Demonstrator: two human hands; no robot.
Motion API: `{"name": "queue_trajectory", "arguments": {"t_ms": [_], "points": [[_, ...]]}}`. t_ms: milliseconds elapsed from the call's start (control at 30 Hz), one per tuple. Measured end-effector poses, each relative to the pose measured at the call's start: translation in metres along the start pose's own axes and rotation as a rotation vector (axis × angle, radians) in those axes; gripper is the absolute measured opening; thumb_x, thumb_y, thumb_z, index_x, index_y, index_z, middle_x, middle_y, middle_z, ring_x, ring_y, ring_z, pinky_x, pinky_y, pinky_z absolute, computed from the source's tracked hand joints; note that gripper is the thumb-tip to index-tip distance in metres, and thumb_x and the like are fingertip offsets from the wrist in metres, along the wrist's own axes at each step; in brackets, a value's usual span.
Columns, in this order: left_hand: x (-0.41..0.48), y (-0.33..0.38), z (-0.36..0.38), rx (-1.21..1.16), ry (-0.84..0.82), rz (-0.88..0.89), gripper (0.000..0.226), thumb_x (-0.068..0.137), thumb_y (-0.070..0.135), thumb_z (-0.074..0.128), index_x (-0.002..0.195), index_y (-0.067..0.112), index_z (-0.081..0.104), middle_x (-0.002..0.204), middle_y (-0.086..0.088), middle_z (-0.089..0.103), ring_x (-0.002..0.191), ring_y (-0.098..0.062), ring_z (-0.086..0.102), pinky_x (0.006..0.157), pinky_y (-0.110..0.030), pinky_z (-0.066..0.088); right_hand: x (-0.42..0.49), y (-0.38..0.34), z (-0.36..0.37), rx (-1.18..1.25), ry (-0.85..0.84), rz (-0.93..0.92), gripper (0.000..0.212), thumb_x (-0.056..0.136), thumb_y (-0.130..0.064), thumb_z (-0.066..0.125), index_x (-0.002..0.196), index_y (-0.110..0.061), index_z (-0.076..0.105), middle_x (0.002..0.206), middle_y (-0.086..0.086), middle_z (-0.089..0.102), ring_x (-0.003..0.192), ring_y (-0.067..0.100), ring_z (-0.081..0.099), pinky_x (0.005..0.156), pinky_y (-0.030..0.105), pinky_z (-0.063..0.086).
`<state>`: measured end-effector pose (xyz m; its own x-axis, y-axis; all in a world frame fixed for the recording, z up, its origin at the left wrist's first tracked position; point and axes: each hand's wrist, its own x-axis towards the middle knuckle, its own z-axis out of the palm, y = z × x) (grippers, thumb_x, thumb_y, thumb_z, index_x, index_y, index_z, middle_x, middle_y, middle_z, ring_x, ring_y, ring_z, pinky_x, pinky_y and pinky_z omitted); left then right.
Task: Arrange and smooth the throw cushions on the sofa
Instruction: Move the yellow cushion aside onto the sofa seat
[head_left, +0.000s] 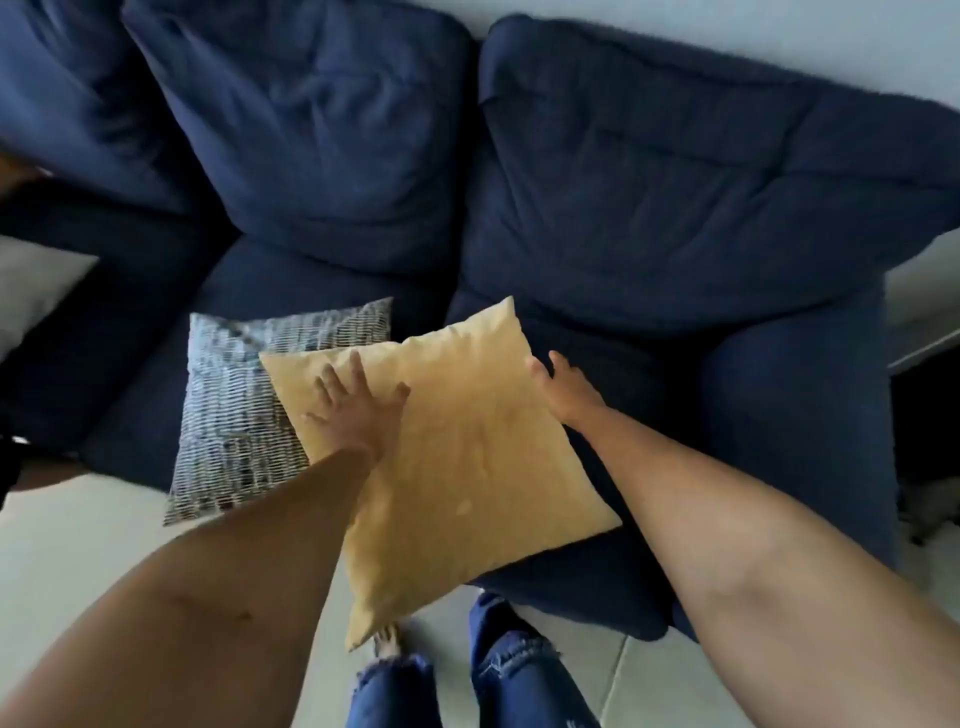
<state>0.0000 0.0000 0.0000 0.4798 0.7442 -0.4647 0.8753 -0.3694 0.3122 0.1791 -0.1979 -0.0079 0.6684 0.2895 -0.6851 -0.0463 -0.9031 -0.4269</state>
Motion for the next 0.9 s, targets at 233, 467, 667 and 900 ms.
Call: {"name": "queue_trajectory", "arguments": {"t_ms": [233,467,667,900], "points": [[0.005,-0.039,0.037,-0.31,0.131,-0.313,0.111,0.075,0.088,0.048,0.156,0.044,-0.015,0.167,-0.011,-0.016,0.154,-0.035,-0.008,0.116,-0.067,0.018,0.038,0.014,0.029,0.125,-0.031,0.044,0.08,0.092,-0.077,0.027,0.158,-0.039,0.003,0.163,0.01,0.022,0.14,0.034,0.038,0.11,0.053,0.034],[0.023,-0.046,0.051,-0.555,0.197,-0.347,0.115,0.071,0.084,0.061,0.154,0.051,-0.011,0.159,-0.019,0.019,0.142,-0.041,0.036,0.113,-0.055,0.032,0.068,0.022,0.059,0.255,-0.035,0.046,0.083,0.086,-0.084,0.029,0.155,-0.048,-0.001,0.159,0.0,0.034,0.14,0.035,0.039,0.112,0.053,0.033],[0.027,-0.026,0.049,-0.596,0.223,-0.283,0.105,0.081,0.073,0.062,0.157,0.047,-0.005,0.146,-0.019,0.039,0.124,-0.04,0.053,0.104,-0.048,0.04,0.063,0.02,0.065,0.349,0.058,0.001,0.075,0.09,-0.08,0.031,0.155,-0.049,0.008,0.152,-0.004,0.045,0.134,0.033,0.046,0.111,0.049,0.035],[0.018,0.023,0.025,-0.723,0.266,0.048,0.103,0.081,0.062,0.071,0.159,0.043,0.006,0.156,0.002,0.032,0.129,-0.009,0.039,0.106,-0.032,0.032,0.036,0.036,0.023,0.579,0.29,-0.122,0.071,0.094,-0.071,0.042,0.155,-0.045,0.02,0.149,-0.013,0.046,0.134,0.02,0.047,0.112,0.045,0.035]]}}
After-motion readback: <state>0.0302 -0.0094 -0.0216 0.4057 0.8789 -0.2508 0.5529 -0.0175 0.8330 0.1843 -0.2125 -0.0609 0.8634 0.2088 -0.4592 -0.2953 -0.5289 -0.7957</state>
